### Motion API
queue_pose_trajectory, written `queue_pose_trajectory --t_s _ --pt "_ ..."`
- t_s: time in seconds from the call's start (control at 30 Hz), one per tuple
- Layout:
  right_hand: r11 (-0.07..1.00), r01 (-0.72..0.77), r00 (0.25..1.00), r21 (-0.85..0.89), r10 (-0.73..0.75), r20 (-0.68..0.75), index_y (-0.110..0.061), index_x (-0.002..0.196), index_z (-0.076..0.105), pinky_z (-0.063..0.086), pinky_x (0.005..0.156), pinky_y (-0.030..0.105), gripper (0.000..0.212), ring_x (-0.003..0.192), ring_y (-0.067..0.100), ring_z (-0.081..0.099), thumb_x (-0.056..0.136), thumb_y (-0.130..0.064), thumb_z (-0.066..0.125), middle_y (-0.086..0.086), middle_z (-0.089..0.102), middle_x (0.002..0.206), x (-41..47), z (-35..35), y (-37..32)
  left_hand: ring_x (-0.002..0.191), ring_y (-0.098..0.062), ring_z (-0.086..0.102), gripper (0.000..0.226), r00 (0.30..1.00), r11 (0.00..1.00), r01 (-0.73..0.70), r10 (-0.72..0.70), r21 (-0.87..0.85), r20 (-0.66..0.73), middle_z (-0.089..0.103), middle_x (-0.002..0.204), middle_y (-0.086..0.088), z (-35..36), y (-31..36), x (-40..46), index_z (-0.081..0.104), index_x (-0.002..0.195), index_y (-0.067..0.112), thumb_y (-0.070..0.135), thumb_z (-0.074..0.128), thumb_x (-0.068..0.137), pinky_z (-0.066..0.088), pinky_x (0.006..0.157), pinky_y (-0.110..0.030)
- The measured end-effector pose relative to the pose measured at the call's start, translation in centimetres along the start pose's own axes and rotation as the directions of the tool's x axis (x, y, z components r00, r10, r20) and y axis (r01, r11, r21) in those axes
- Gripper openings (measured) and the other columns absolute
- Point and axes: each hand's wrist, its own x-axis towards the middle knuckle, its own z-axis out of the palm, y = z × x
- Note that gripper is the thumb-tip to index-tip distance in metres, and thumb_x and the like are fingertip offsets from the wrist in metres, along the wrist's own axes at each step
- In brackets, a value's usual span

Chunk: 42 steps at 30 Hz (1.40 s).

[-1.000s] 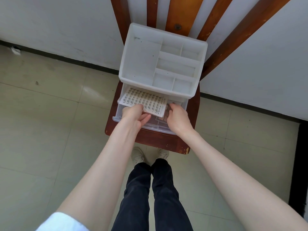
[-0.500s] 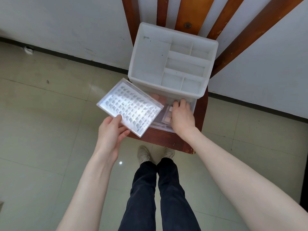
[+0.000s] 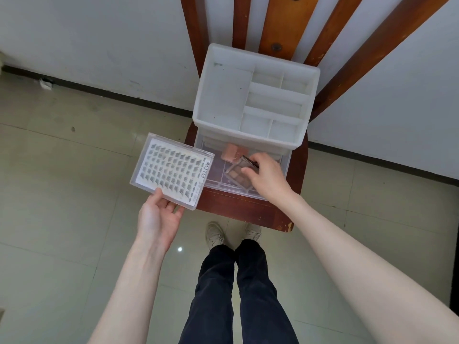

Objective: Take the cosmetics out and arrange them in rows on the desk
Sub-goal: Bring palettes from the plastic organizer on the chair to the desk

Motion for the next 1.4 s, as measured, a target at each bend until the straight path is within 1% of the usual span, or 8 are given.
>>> queue_pose_trajectory --t_s 0.2,0.33,0.73,0.93,1.03,1.2,1.33,1.4 --pt "0.979 0.029 0.998 -0.202 -0.017 0.062 -0.001 0.127 0.046 0.028 0.107 0.037 0.036 0.131 0.030 0.033 0.096 -0.020 0.047 0.018 0.040 0.140 3.0 2.9 -1.0 0.112 -0.022 0.057 0.027 0.999 0.999 -0.033 0.033 0.017 0.000 0.060 0.119 -0.008 -0.6 0.7 0.4 0.047 0.124 0.010 0.014 0.032 0.101 0.047 0.090 -0.041" --pt "0.972 0.007 1.000 -0.236 -0.007 0.003 0.000 0.127 0.046 0.033 0.100 0.039 0.036 0.122 0.031 0.037 0.095 -0.018 0.046 0.018 0.046 0.130 2.9 4.0 -1.2 0.108 -0.022 0.058 0.024 1.000 0.999 -0.030 0.030 0.020 0.006 0.061 0.115 -0.007 -0.9 0.8 0.9 0.049 0.117 0.012 0.014 0.032 0.101 0.047 0.091 -0.041" --pt "0.989 -0.123 0.992 0.077 0.121 0.028 -0.011 0.119 0.047 0.038 0.090 0.032 0.032 0.115 0.027 0.048 0.090 -0.017 0.057 0.010 0.050 0.124 3.6 4.5 -2.5 0.103 -0.020 0.059 0.023 1.000 1.000 -0.007 0.007 0.017 -0.013 0.063 0.108 -0.006 -1.4 0.6 1.6 0.053 0.107 0.014 0.014 0.031 0.101 0.047 0.086 -0.040" --pt "0.983 -0.131 0.991 0.125 0.129 0.021 -0.011 0.129 0.053 0.035 0.101 0.033 0.038 0.125 0.025 0.046 0.091 -0.018 0.056 0.008 0.055 0.132 2.4 3.3 -2.5 0.105 -0.020 0.058 0.024 1.000 0.999 -0.002 0.003 0.041 -0.022 0.062 0.109 -0.007 -1.2 0.6 1.6 0.051 0.113 0.009 0.015 0.031 0.101 0.045 0.090 -0.038" --pt "0.945 -0.152 0.984 0.290 0.174 -0.051 -0.014 0.129 0.054 0.035 0.102 0.031 0.038 0.123 0.018 0.048 0.092 -0.022 0.055 0.003 0.056 0.131 -0.4 1.7 -2.3 0.108 -0.021 0.057 0.024 1.000 0.998 0.019 -0.018 0.059 -0.015 0.061 0.109 -0.008 -0.6 0.3 1.3 0.052 0.112 0.008 0.014 0.032 0.101 0.044 0.097 -0.039" --pt "0.655 -0.262 0.927 0.709 0.376 -0.005 -0.011 0.111 0.063 0.047 0.080 0.025 0.022 0.091 0.013 0.062 0.096 -0.021 0.049 0.000 0.067 0.099 -5.7 -1.1 0.0 0.112 -0.025 0.057 0.030 0.996 0.995 0.074 -0.077 0.070 0.041 0.059 0.119 -0.012 1.2 -0.2 0.7 0.043 0.127 0.006 0.013 0.030 0.101 0.046 0.092 -0.039" --pt "0.054 -0.266 0.743 0.962 0.648 0.169 -0.010 0.098 0.059 0.044 0.095 0.036 0.016 0.085 0.017 0.062 0.098 -0.012 0.044 0.003 0.065 0.087 -7.3 -2.6 2.2 0.110 -0.026 0.057 0.032 0.996 0.995 0.073 -0.077 0.074 0.052 0.059 0.117 -0.012 2.6 -0.7 0.6 0.040 0.131 0.007 0.014 0.028 0.102 0.045 0.093 -0.043" --pt "-0.207 -0.263 0.651 0.942 0.683 0.332 -0.010 0.095 0.055 0.033 0.108 0.044 0.014 0.104 0.025 0.057 0.098 -0.012 0.042 0.008 0.063 0.092 -7.5 -2.7 3.2 0.112 -0.027 0.056 0.035 0.996 0.995 0.064 -0.068 0.071 0.055 0.059 0.118 -0.011 2.8 -0.7 0.7 0.037 0.134 0.007 0.014 0.027 0.102 0.044 0.095 -0.045"
